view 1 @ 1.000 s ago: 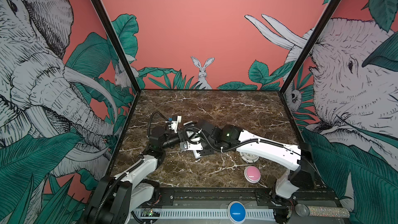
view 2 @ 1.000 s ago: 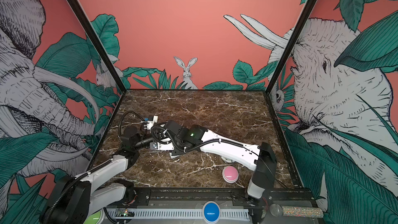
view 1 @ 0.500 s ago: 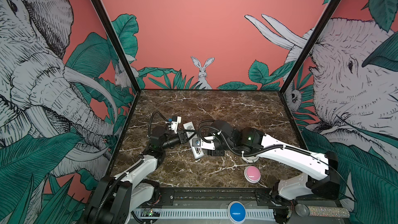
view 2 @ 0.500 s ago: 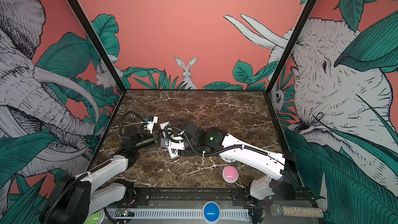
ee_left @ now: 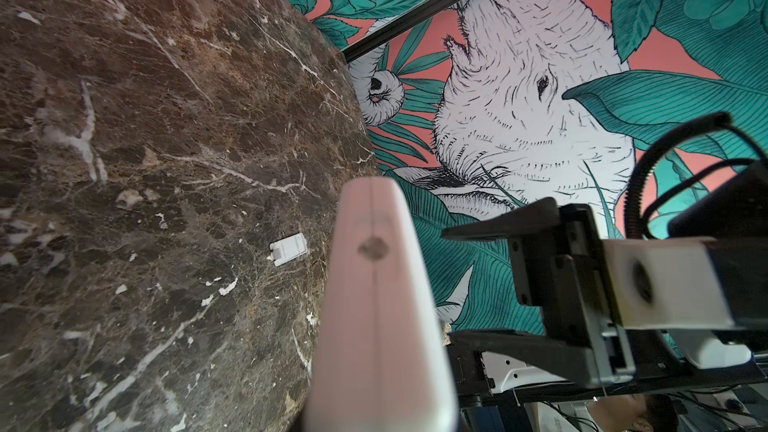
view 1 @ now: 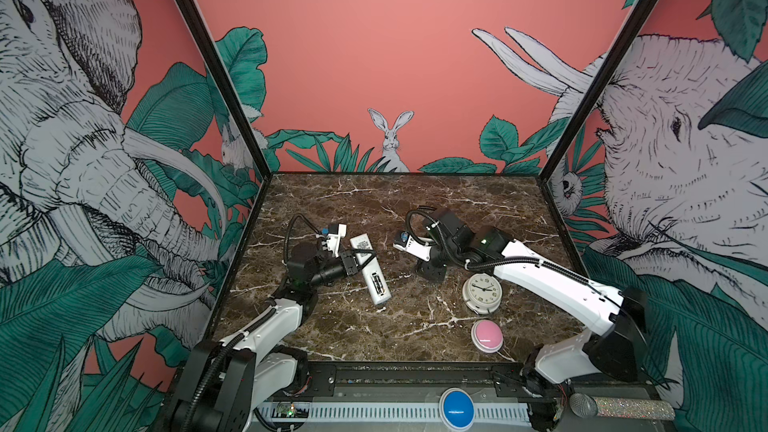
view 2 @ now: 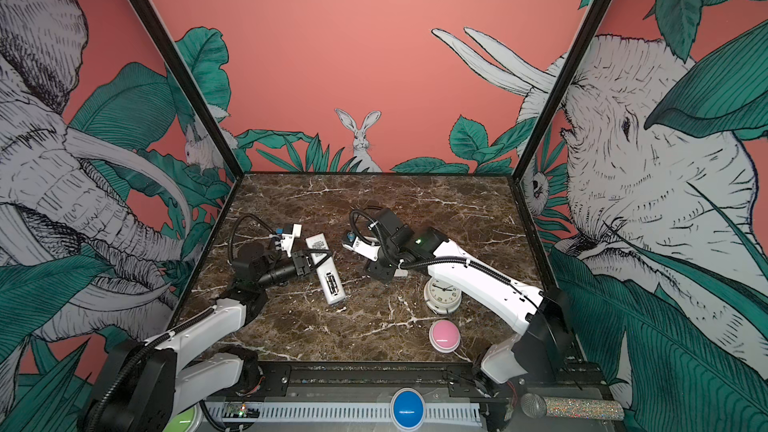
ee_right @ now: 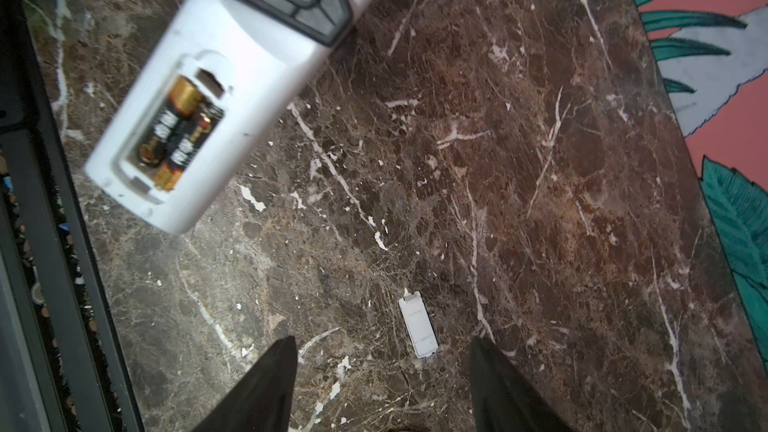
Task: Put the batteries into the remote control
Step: 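Lift the right gripper off the remote and move it toward the cover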
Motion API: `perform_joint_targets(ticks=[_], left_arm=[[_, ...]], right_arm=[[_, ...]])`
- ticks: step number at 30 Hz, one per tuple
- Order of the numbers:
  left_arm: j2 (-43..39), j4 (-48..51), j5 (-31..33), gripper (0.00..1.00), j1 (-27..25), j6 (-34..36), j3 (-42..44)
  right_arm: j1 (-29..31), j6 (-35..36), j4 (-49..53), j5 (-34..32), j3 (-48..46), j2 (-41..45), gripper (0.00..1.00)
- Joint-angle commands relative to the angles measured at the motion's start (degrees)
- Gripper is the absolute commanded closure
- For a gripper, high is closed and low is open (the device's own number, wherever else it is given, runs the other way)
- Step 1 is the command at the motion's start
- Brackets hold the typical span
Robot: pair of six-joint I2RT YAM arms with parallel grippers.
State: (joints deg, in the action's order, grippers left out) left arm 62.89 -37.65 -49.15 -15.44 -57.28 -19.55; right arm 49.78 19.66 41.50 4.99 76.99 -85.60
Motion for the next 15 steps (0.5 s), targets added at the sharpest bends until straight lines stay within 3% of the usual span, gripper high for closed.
perform_joint_targets(ticks=[1,15], left_arm=[[-0.4,-2.6,-1.3,1.00,0.6,0.3,1.0],[0.4,-3.1,-1.6,1.00,1.0,0.1,1.2]], right_arm=[[-1.3,-1.1,0.7,0.8,-0.6,-2.7,0.33],[-9.8,-6.0,-2.0,8.9,-4.0,-13.8,0.39]])
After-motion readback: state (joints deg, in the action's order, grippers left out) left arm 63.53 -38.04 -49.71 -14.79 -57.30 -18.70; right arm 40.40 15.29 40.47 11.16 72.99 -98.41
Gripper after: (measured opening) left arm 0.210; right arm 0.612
